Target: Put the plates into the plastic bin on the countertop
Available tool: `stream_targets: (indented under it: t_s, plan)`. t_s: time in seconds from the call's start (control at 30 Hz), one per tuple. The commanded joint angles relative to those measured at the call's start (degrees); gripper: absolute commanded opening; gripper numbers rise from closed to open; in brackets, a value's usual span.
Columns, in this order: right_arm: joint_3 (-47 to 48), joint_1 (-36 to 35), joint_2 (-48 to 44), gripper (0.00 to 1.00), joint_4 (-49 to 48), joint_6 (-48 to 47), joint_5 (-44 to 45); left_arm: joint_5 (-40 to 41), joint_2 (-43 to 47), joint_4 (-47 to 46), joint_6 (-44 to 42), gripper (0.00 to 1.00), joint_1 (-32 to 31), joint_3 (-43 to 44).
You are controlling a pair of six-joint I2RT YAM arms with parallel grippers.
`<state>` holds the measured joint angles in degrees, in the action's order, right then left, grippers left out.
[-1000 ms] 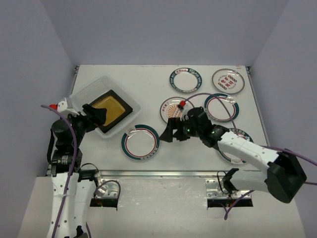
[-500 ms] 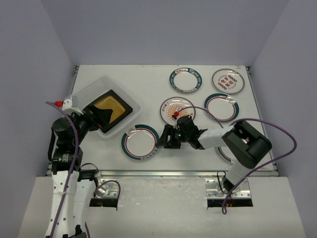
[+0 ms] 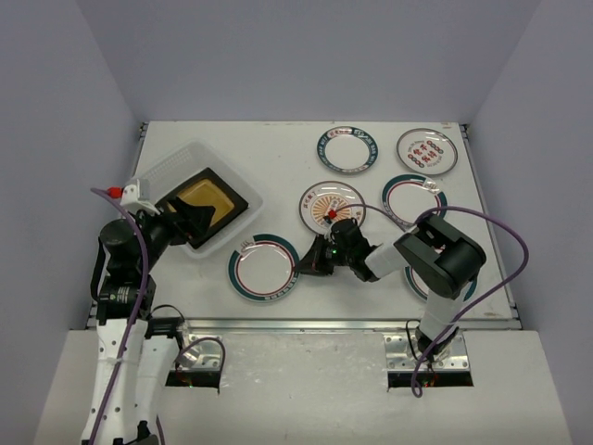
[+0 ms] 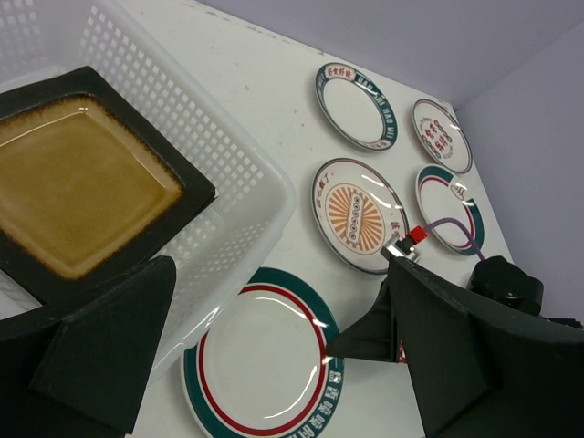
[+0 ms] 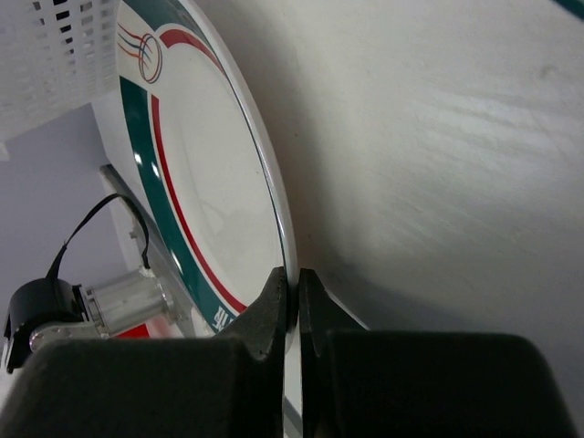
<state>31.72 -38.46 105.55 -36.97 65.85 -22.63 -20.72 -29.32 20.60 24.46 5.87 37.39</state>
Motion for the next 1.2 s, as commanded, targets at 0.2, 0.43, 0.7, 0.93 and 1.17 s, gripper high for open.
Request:
stream_targets:
  t_s: [0.2,0.43,0.7,0.93,1.17]
  plan:
    - [-14.32,8.98,-25.11,0.0,3.15,0.23,-5.27,-10.21,-6.11,-3.56,0.49,1.0,-13.04,0.2]
    - [-11.57,15.36,-40.89,0.0,11.4,-3.08,-16.79,-25.23,-16.67,-9.54,3.84,1.0,-13.71,-3.83]
    - [-6.94,16.23,-43.94,0.0,14.03,-3.01,-19.82,-25.11,-20.76,-9.96,4.19,0.85,-15.71,-3.99]
    - [-7.41,16.16,-41.92,0.0,6.46,1.29,-22.41,-25.78,-22.39,-14.33,7.42,0.14,-16.44,-5.27]
    - [-8.77,16.23,-41.92,0.15,2.55,2.13,-21.25,-20.37,-20.6,-22.63,14.32,0.0,-16.55,-4.62]
